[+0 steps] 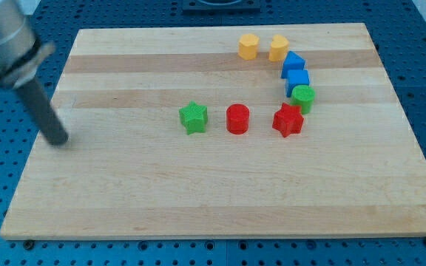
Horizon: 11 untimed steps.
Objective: Drag the green star to the top left side of the red circle
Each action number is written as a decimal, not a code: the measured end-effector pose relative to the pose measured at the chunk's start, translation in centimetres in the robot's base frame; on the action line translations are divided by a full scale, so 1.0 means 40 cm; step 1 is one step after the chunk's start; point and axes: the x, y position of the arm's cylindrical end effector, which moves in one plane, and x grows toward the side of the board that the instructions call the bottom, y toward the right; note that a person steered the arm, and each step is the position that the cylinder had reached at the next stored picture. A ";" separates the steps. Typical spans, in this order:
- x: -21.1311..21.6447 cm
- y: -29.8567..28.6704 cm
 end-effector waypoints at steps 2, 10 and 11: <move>0.121 0.137; -0.169 0.535; -0.284 0.537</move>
